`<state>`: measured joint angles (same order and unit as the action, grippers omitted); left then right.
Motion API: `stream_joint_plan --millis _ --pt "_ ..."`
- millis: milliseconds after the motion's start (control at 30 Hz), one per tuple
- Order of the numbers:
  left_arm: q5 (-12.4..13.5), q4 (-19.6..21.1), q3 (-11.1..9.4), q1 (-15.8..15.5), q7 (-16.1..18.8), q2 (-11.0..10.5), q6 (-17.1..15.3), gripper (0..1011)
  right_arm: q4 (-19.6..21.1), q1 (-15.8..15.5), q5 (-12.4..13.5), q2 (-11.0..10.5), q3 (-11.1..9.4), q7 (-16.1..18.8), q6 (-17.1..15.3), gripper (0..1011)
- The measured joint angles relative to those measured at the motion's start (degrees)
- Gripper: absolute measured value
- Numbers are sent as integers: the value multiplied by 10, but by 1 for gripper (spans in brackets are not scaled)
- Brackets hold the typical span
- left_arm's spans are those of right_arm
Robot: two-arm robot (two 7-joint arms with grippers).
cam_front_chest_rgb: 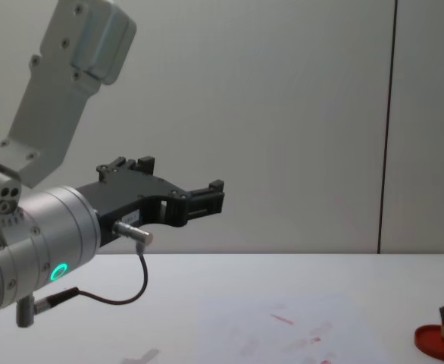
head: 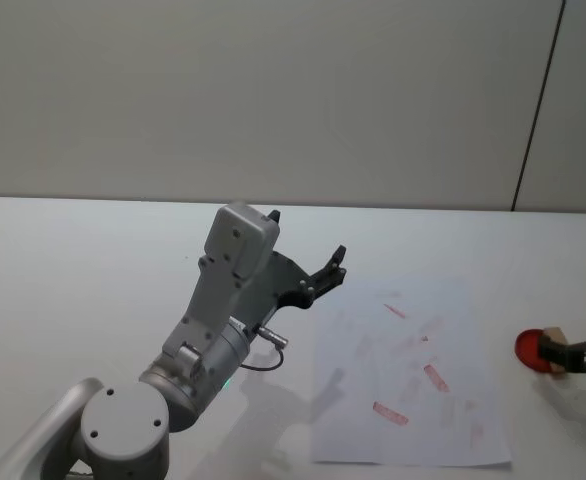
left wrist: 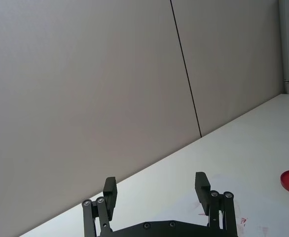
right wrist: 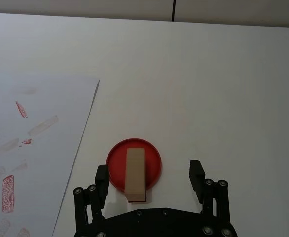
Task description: Use the one hand to pick up the stamp and affix it onto the A4 paper.
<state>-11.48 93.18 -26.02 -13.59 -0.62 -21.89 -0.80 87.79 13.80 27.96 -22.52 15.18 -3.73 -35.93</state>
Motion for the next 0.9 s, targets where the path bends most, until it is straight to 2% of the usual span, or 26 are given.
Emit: stream_joint_plan --millis 900 --pt "0 0 0 0 0 0 0 1002 -39 20 -22 20 6 13 -8 1001"
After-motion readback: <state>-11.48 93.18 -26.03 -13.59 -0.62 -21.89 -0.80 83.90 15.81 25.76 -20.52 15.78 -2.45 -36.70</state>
